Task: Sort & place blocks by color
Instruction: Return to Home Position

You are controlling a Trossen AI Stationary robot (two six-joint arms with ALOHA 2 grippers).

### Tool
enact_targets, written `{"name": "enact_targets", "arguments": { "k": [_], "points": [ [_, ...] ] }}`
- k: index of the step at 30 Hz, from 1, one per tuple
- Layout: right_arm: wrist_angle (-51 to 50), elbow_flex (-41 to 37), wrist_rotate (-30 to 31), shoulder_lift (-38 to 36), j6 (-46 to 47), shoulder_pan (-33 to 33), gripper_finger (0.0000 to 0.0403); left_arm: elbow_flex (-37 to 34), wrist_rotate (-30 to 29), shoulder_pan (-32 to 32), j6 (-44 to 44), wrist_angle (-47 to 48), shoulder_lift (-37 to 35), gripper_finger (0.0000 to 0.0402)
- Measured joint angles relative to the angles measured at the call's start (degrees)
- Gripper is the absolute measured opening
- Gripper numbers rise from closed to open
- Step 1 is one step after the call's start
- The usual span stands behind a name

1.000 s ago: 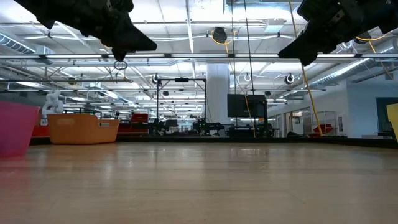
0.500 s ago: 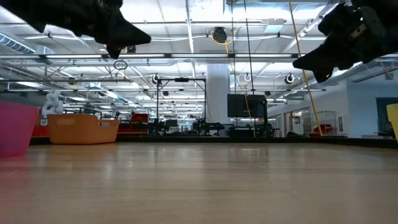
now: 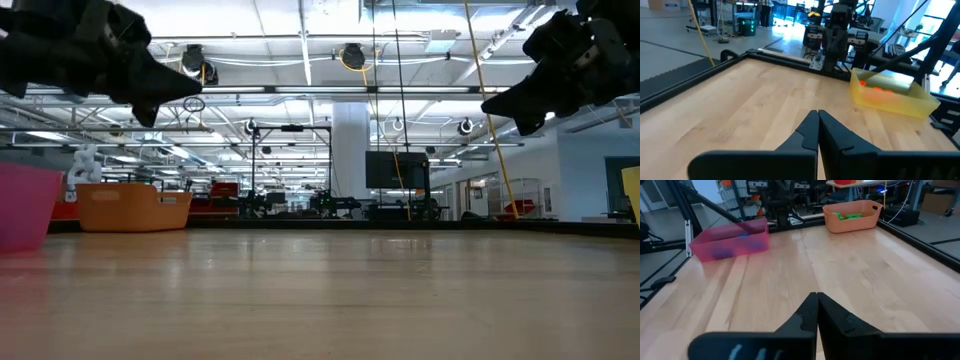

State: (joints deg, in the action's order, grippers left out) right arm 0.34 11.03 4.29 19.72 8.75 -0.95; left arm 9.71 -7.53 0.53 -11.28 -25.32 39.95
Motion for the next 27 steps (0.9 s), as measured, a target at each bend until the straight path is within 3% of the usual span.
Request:
{"name": "enact_targets", "arguments": {
  "k": [5, 9, 18, 27],
  "points": [
    [-0.63, 0.00, -0.03, -0.59, 0.39, 0.00, 0.0000, -4.38, 0.00, 0.00, 1.00, -1.37, -3.82, 0.0002],
    [-0.79, -1.02, -0.02, -0.66, 0.54, 0.00, 0.0000, -9.24, 0.58, -0.02, 2.48, -9.08, -6.26, 0.0002],
    [2.42, -5.46, -0.09, -4.66, 1.01, 0.00, 0.0000, -9.15, 1.97, 0.00, 3.19, -2.10, -10.42, 0.0001],
    [-3.64, -5.83, -0.19, -13.00, 1.09, 0.00, 0.0000, -9.15, 1.99, 0.00, 2.14, 4.69, -16.09, 0.0002]
  ]
}}
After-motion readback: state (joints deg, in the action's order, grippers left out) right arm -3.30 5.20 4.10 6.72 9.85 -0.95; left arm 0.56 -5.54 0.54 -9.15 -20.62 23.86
